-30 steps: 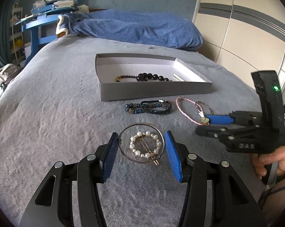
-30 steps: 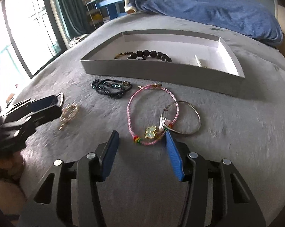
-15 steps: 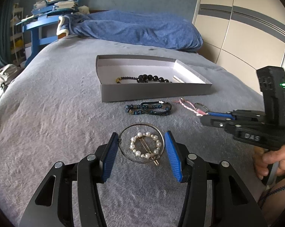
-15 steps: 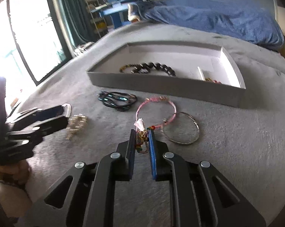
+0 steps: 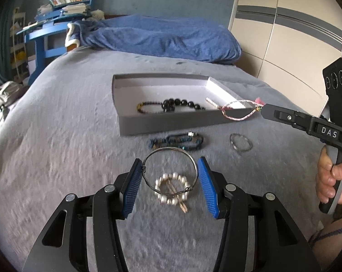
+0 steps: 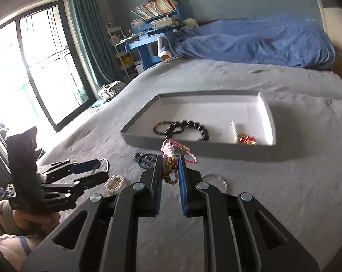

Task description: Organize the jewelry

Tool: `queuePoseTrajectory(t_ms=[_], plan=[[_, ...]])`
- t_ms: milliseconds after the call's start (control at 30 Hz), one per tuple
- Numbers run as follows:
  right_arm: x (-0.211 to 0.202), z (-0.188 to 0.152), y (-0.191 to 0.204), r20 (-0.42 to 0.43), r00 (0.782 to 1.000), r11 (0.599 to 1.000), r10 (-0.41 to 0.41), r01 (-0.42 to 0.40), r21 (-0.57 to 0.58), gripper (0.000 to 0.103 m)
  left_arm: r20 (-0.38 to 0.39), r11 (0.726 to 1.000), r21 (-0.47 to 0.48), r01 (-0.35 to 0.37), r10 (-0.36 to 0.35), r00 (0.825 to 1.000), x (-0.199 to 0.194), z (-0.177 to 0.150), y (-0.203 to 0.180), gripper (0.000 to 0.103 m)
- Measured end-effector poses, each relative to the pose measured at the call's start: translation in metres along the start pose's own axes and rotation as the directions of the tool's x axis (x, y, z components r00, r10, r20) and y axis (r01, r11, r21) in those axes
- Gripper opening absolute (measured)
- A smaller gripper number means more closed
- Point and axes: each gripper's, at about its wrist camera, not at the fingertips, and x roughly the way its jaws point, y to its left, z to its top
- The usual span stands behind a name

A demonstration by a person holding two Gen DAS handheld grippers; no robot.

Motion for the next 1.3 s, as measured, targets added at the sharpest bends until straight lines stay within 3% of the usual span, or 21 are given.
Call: queuePoseTrajectory(t_ms=[267, 533, 967, 1133, 1300], plan=[[0.009, 0.026, -0.013, 0.023, 0.999, 1.0, -0.027, 0.027, -0.011, 0.013, 0.033, 0.999, 0.037, -0.014, 0.013, 0.999, 0.009, 0.042, -0.001, 0.051], [0.044, 0.051, -0.033, 0.0, 0.998, 0.997, -0.071, 0.071, -0.012, 0.013, 0.001, 0.997, 0.063, -0.053, 0.053, 0.999, 0.045, 0.08, 0.006, 0.051], [0.116, 0.071, -0.077, -0.115, 0.979, 0.986, -0.166, 0.167, -0.002, 0.013, -0.127, 0.995, 0.022, -0.1, 0.102, 0.987, 0.133, 0.139, 0.035, 0.051], [0.14, 0.06, -0.093, -0.196, 0.961, 0.98, -0.194, 0.2, 0.013, 0.013, -0.219, 0.995, 0.018, -0.103, 0.105, 0.97, 0.164, 0.139, 0.035, 0.051], [0.146, 0.051, -0.098, -0.225, 0.955, 0.978, -0.195, 0.206, 0.025, 0.014, -0.273, 0.996, 0.027, -0.091, 0.095, 0.957, 0.179, 0.131, 0.028, 0.052]])
